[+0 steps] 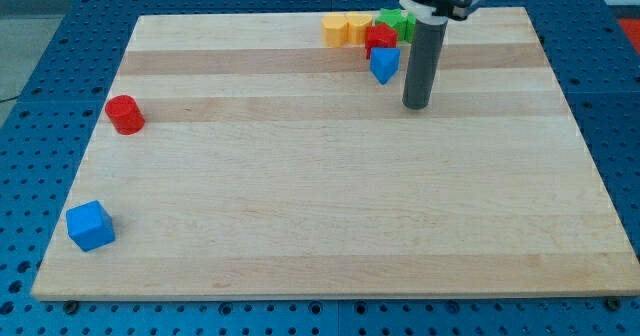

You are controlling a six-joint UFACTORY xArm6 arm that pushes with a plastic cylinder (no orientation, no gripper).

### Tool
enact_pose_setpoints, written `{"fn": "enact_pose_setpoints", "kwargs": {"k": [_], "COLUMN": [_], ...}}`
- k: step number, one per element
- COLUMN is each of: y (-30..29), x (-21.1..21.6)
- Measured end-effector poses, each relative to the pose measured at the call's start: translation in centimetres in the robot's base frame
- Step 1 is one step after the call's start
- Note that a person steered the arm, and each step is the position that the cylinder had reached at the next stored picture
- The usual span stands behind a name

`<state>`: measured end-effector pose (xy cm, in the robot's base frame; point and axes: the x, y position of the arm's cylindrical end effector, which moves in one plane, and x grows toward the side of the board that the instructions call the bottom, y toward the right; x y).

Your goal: Push the triangle into the red star

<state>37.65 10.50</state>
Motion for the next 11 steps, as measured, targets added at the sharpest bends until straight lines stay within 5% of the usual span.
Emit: {"fn": "enact_pose_setpoints", "kwargs": {"k": [5,11], "y": [-0.9,-4.2], "x": [-5.3,-3.0]}}
